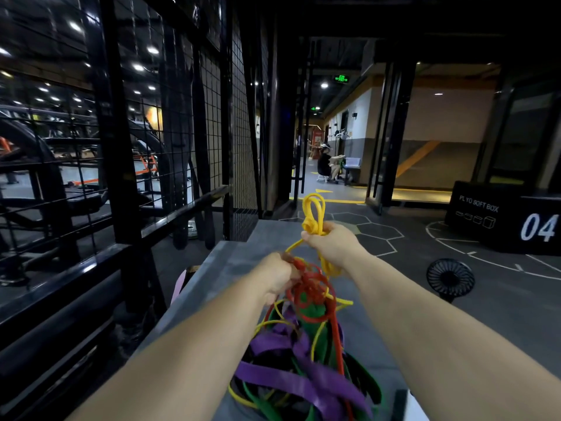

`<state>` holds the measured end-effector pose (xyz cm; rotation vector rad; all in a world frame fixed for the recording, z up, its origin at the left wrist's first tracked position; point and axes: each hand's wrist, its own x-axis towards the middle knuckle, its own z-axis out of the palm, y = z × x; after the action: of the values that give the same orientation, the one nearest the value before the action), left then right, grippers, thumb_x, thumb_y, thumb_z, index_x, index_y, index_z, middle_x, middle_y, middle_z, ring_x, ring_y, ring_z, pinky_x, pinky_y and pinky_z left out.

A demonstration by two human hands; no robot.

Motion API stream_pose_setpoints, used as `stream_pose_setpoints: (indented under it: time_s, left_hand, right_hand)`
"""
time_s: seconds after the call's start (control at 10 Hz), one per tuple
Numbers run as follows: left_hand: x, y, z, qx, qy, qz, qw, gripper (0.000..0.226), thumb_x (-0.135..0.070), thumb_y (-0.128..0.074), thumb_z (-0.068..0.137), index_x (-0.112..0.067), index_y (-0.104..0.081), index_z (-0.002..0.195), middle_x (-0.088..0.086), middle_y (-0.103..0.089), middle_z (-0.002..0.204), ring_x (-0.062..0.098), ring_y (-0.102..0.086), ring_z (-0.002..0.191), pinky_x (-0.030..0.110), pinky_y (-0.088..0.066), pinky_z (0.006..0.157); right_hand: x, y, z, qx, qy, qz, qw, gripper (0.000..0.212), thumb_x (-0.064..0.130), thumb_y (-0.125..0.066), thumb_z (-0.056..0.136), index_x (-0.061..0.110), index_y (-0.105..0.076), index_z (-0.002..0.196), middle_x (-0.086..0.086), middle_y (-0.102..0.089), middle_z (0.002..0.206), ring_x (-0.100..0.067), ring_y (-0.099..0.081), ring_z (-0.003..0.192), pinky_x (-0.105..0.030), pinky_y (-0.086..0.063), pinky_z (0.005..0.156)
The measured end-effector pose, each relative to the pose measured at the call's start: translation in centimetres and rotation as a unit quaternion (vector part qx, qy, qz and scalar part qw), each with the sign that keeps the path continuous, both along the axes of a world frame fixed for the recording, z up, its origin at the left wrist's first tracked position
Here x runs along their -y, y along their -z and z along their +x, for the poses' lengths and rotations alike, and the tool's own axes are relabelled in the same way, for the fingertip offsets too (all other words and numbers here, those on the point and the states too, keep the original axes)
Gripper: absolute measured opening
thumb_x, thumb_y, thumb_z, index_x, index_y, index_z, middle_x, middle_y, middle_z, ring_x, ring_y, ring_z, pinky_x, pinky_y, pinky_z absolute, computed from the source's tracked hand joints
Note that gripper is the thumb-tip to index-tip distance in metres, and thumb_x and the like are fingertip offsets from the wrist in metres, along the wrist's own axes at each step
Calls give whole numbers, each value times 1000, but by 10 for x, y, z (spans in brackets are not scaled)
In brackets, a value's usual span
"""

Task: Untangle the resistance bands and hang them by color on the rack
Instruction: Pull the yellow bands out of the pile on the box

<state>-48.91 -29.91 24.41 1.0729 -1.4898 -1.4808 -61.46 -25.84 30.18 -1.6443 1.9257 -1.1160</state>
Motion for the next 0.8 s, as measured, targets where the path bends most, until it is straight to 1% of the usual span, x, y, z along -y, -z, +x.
stream_pose_setpoints:
  time_s: [0.1,0.2,0.3,0.4,0.5,0.6,0.7,0.8]
  left_hand:
    - [6,8,6,98,-5,-57,994,33,8,-61,77,-8,-58,104,15,-63,98,32,-61,101,47,-49,97]
    - [9,14,9,155,-7,-101,983,58,10,-54,86,-11,-42,138,11,-56,130,24,-55,119,30,-48,95]
    - [11,17,12,203,-56,-142,967,44,5,-57,86,-7,-51,127,10,-62,117,23,-60,107,23,-49,79]
    - [11,18,20,285,-129,-217,925,33,-4,-65,83,-12,-53,113,9,-64,104,28,-62,100,29,-48,80]
    - [12,20,23,288,-95,-218,928,49,-13,-69,83,-13,-48,127,7,-59,114,26,-60,103,19,-42,76]
    - [10,19,20,327,-19,-236,915,12,-13,-54,94,-15,-61,103,2,-59,96,17,-54,87,9,-35,53]
    - [12,21,18,330,-10,-233,915,31,-7,-45,96,-20,-44,69,-3,-47,69,11,-48,68,12,-34,49]
    - [12,20,23,320,-12,-238,917,30,-13,-51,96,-19,-41,68,-2,-44,64,9,-43,59,16,-31,46]
  right_hand:
    - [-2,3,-4,26,5,-4,1000,17,42,-58,94,27,-61,102,-12,-69,100,-22,-57,83,-36,-47,78]
    - [-2,12,-7,69,6,-9,998,9,39,-60,93,30,-60,92,-13,-70,105,-24,-58,82,-38,-49,79]
    - [-1,19,-6,131,8,-26,991,9,37,-62,92,30,-62,88,-11,-70,102,-23,-57,76,-39,-51,76]
    - [-1,17,-2,190,-9,-54,980,8,34,-63,93,29,-63,86,-2,-68,90,-19,-54,70,-33,-46,69]
    - [0,8,1,238,-31,-78,968,7,32,-64,92,27,-63,87,0,-67,84,-16,-52,61,-34,-46,67]
    - [-2,0,3,222,-44,-80,971,7,34,-63,93,27,-63,92,0,-67,86,-14,-54,62,-33,-48,65]
    - [-5,-3,2,254,-50,-70,963,9,35,-62,94,26,-63,93,2,-68,94,-15,-59,67,-33,-50,66]
    - [-5,-3,-2,326,-61,-75,940,7,29,-60,96,23,-61,92,-1,-70,96,-17,-58,68,-32,-51,67]
